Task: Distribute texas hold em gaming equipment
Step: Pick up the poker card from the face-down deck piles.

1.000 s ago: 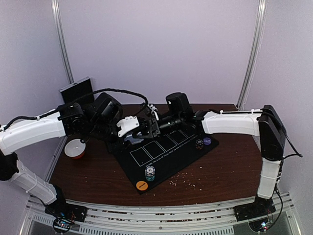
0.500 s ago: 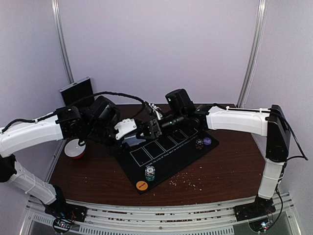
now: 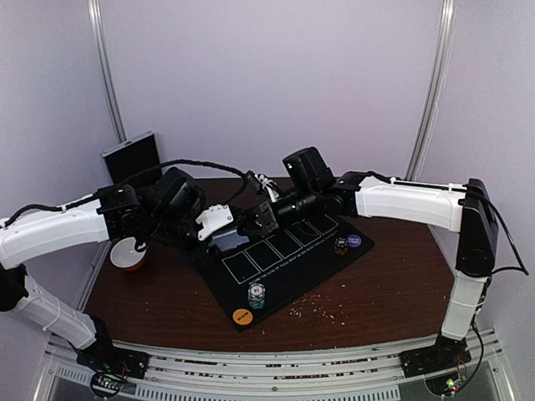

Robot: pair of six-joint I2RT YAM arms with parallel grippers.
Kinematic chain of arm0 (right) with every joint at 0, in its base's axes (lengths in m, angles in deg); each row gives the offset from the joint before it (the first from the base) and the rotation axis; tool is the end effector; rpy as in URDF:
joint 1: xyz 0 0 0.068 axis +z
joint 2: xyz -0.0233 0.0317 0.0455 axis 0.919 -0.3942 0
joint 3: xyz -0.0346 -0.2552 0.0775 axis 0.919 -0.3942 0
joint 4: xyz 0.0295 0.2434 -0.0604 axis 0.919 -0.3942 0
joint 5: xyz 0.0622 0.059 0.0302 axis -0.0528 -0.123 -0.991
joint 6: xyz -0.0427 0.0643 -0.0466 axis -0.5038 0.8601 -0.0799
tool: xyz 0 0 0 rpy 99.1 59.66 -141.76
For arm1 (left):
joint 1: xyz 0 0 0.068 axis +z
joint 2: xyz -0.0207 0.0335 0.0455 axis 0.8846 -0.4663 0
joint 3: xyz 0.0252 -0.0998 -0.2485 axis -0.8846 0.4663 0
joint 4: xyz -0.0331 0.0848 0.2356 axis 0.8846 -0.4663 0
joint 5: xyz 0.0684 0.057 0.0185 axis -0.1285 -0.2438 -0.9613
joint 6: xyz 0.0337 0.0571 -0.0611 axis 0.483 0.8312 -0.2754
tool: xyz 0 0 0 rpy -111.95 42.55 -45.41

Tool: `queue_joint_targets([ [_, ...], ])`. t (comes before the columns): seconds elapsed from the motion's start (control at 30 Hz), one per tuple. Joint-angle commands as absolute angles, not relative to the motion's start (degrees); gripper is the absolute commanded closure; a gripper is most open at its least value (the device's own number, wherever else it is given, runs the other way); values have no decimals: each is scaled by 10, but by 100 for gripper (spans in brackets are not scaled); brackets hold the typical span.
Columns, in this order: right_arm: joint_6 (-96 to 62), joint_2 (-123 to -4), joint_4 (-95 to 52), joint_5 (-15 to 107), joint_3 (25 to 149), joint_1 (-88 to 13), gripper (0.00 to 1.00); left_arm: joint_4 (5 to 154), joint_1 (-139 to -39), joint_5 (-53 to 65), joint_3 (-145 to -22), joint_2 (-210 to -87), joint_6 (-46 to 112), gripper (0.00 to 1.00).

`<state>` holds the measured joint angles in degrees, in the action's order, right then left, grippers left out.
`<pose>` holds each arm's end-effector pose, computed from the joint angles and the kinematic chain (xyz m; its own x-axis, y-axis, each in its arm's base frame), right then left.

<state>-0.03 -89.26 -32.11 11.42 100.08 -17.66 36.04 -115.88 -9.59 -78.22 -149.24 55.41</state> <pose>0.2563 0.3784 0.2826 -0.6717 -0.3170 -0.6696 -0.7366 0.1891 0.6493 0.1846 -0.2338 0.2669 -0.3117 0.7368 -0.6000 0.8244 0.5237 0.2147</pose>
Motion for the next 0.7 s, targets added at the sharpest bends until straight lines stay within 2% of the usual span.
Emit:
queue_joint_targets([
  [0.0, -17, -870, -353, 134, 1021, -177, 90, 395, -1155, -103, -777, -1477, 545, 46],
  [0.17, -27, -867, -371, 146, 1027, -177, 100, 395, -1154, -104, -769, -1473, 541, 46],
  [0.67, -13, -810, -366, 137, 1013, -196, 100, 415, -1147, -112, -741, -1453, 524, 46],
])
